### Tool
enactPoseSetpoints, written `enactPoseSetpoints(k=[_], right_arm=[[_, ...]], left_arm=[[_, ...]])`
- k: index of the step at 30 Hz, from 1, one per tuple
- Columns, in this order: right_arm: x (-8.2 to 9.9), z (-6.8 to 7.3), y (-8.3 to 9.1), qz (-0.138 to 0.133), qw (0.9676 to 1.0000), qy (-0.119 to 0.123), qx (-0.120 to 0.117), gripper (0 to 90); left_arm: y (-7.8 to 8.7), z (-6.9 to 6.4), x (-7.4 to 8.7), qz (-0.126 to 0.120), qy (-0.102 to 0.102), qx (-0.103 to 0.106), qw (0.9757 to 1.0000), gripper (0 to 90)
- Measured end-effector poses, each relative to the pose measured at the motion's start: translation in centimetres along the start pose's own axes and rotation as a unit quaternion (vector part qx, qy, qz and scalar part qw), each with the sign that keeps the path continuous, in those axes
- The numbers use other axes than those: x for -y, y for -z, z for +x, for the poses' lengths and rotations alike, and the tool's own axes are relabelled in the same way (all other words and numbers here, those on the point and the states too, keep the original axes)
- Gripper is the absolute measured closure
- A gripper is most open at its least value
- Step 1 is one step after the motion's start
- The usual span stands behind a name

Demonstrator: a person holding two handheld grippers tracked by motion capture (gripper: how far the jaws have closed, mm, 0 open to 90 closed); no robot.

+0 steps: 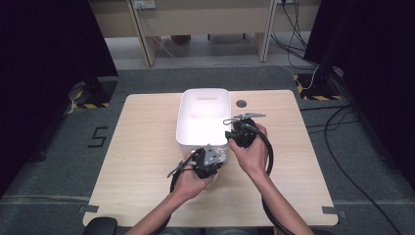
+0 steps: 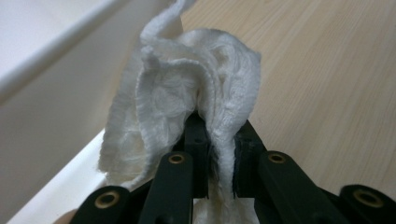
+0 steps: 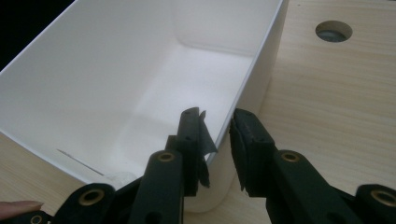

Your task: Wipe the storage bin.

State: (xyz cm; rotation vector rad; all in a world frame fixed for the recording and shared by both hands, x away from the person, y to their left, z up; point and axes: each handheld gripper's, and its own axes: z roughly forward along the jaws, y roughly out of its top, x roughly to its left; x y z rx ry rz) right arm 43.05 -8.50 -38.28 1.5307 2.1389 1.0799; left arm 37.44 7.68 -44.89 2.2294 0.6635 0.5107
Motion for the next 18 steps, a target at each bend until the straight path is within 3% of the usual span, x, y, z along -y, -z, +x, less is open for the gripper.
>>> enactPoseSetpoints(k=[9, 18], right_arm=[[0.0, 0.0, 0.0, -0.001, 1.0, 0.002, 0.0, 73.7], [0.0, 0.0, 0.0, 0.0, 1.0, 0.002, 0.0, 73.8]], left_arm=[[-1.4, 0.0, 1.1, 0.027, 0.004, 0.005, 0.9996, 79.6], [-2.0, -0.3, 1.2, 0.034, 0.0, 0.005, 0.9994, 79.5]])
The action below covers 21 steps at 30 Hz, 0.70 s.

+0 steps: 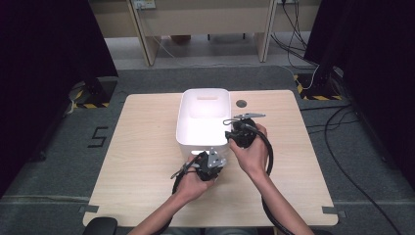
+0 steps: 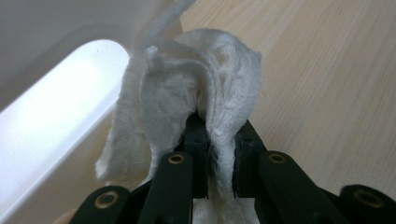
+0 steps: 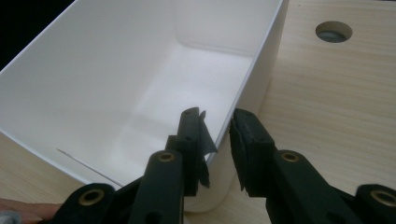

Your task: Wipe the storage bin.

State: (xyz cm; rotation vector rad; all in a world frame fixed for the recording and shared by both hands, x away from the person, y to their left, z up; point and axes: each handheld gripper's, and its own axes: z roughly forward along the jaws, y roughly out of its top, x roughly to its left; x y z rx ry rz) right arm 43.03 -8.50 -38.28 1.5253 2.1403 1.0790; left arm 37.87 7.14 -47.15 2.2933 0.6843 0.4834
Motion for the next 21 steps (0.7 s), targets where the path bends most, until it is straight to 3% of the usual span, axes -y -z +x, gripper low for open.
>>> enactPoseSetpoints(k=[21], right_arm=[[0.1, 0.1, 0.0, -0.003, 1.0, -0.001, 0.004, 73.9]], left_arm=[[-0.7, -0.9, -1.4, 0.002, -0.007, -0.003, 1.0, 79.1]])
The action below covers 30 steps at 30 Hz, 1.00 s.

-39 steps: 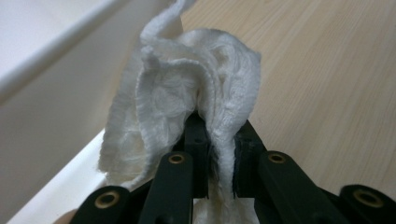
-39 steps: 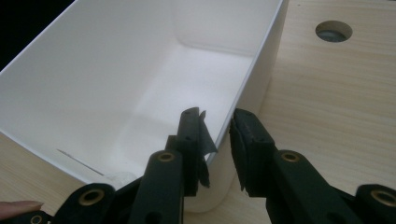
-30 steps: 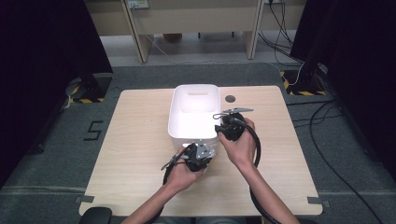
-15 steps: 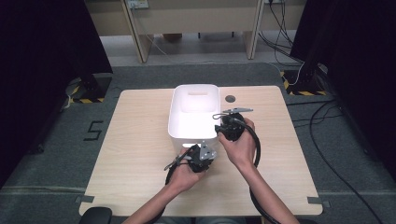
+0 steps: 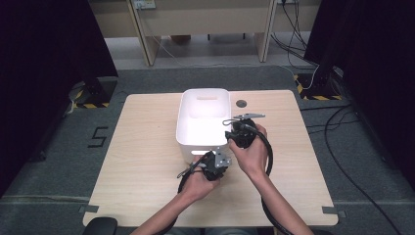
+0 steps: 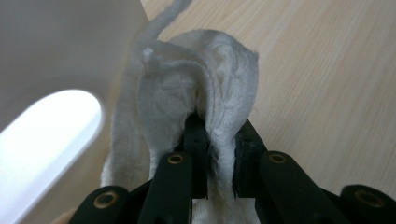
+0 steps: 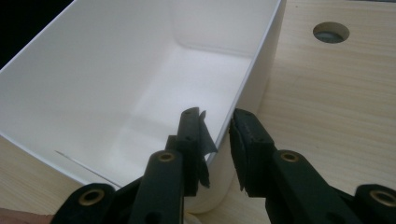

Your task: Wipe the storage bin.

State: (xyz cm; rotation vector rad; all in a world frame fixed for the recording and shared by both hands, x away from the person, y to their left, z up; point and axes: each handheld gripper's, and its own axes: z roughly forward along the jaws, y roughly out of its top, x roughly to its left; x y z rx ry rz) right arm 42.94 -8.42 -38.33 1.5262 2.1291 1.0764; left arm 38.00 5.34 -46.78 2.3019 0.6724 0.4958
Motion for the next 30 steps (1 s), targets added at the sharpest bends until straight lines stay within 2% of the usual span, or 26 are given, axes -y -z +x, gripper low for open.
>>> enactPoseSetpoints(k=[6, 12, 20, 25, 30], right_arm=[[0.0, 0.0, 0.0, 0.0, 1.0, 0.001, -0.001, 73.7], [0.0, 0.0, 0.0, -0.001, 1.0, 0.003, -0.001, 73.7], [0.1, 0.0, 0.0, -0.002, 1.0, 0.002, -0.001, 73.6], [0.0, 0.0, -0.1, -0.002, 1.0, 0.001, -0.003, 73.5], [0.0, 0.0, 0.0, -0.001, 1.0, 0.002, -0.002, 73.3]], left_arm=[[0.2, 0.1, -0.5, -0.009, 0.006, 0.006, 0.9999, 79.1], [1.1, 0.3, -1.2, -0.019, 0.004, 0.007, 0.9998, 79.1], [2.8, 0.5, -2.4, -0.037, -0.008, 0.002, 0.9993, 79.0], [4.4, 0.6, -3.3, -0.044, -0.025, -0.007, 0.9987, 78.9], [5.6, 0.7, -3.4, -0.051, -0.032, -0.015, 0.9981, 78.7]])
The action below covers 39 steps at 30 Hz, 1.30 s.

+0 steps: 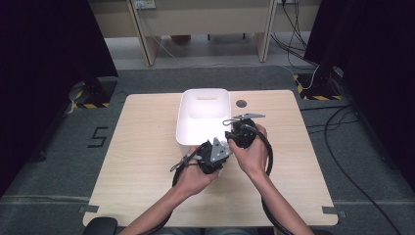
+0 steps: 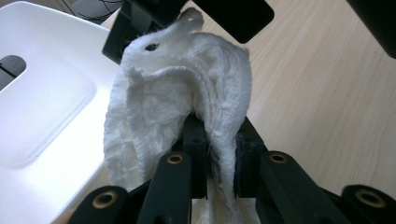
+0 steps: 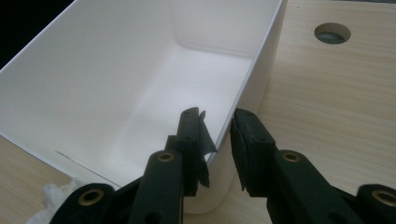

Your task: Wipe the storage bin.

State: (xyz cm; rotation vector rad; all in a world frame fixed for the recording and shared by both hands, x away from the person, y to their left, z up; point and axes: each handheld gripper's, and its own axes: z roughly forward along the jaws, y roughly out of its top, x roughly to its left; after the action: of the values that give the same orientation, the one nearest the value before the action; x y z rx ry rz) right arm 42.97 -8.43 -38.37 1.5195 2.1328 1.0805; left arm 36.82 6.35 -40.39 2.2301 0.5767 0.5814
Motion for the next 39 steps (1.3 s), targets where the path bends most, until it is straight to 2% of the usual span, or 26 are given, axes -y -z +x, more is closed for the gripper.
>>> enactPoseSetpoints(k=[4, 8, 9, 11, 14, 15, 16, 20, 22, 25, 28, 31, 33, 35, 37, 38, 39], right_arm=[[0.0, -0.1, 0.0, 0.001, 1.0, -0.002, -0.001, 72.5], [0.0, -0.3, -0.1, 0.002, 1.0, -0.006, -0.007, 69.9], [0.0, -0.4, -0.2, 0.006, 0.9998, -0.013, -0.016, 67.5], [0.0, -0.5, -0.1, 0.002, 0.9997, -0.013, -0.022, 65.9], [-0.2, -0.6, 0.2, -0.004, 0.9995, -0.016, -0.026, 64.0], [-0.2, -0.6, 0.2, -0.004, 0.9995, -0.016, -0.026, 64.0], [-0.3, -0.7, 0.5, -0.007, 0.9994, -0.02, -0.028, 64.0], [-0.2, -1.0, 1.1, -0.019, 0.9991, -0.026, -0.028, 67.0], [-0.3, -1.3, 1.4, -0.025, 0.9989, -0.03, -0.024, 70.9], [-0.2, -1.7, 1.7, -0.023, 0.9991, -0.035, -0.011, 78.1], [0.0, -2.1, 1.4, -0.005, 0.9989, -0.046, -0.006, 80.9], [0.3, -2.1, 1.0, 0.004, 0.9989, -0.046, -0.003, 81.3], [0.4, -2.0, 0.8, 0.008, 0.9991, -0.042, -0.003, 81.5], [0.4, -1.8, 0.6, 0.009, 0.9992, -0.039, -0.003, 82.0], [0.3, -1.8, 0.6, 0.009, 0.9992, -0.039, -0.002, 82.1], [0.3, -1.7, 0.4, 0.01, 0.9992, -0.039, -0.002, 82.4], [0.3, -1.7, 0.4, 0.01, 0.9992, -0.039, -0.002, 82.4]], left_arm=[[0.3, 0.0, 0.4, 0.007, -0.009, -0.001, 0.9999, 78.7], [0.8, 0.1, 1.1, 0.006, -0.004, 0.0, 1.0, 78.7], [1.1, 0.2, 1.4, 0.005, 0.0, 0.001, 1.0, 78.7], [2.0, 0.3, 2.7, 0.004, 0.011, 0.002, 0.9999, 78.6], [2.9, 0.7, 4.2, 0.005, 0.024, 0.0, 0.9997, 78.6], [2.9, 0.7, 4.2, 0.005, 0.024, 0.0, 0.9997, 78.6], [3.6, 0.9, 5.1, 0.008, 0.03, -0.004, 0.9995, 78.5], [5.4, 1.8, 7.1, 0.008, 0.048, -0.015, 0.9987, 78.5], [6.4, 2.6, 8.0, 0.006, 0.058, -0.028, 0.9979, 78.6], [7.9, 3.9, 9.5, 0.007, 0.081, -0.053, 0.9952, 78.4], [8.6, 5.1, 11.0, 0.011, 0.106, -0.071, 0.9917, 78.3], [8.6, 6.6, 12.1, 0.015, 0.13, -0.092, 0.9871, 78.3], [8.2, 7.6, 12.4, 0.018, 0.139, -0.104, 0.9846, 78.4], [7.6, 8.5, 12.4, 0.022, 0.144, -0.111, 0.9832, 78.3], [7.2, 8.8, 12.3, 0.02, 0.144, -0.11, 0.9832, 78.2], [6.5, 9.2, 12.0, 0.016, 0.147, -0.101, 0.9837, 78.2], [6.5, 9.2, 12.0, 0.016, 0.147, -0.101, 0.9837, 78.2]])
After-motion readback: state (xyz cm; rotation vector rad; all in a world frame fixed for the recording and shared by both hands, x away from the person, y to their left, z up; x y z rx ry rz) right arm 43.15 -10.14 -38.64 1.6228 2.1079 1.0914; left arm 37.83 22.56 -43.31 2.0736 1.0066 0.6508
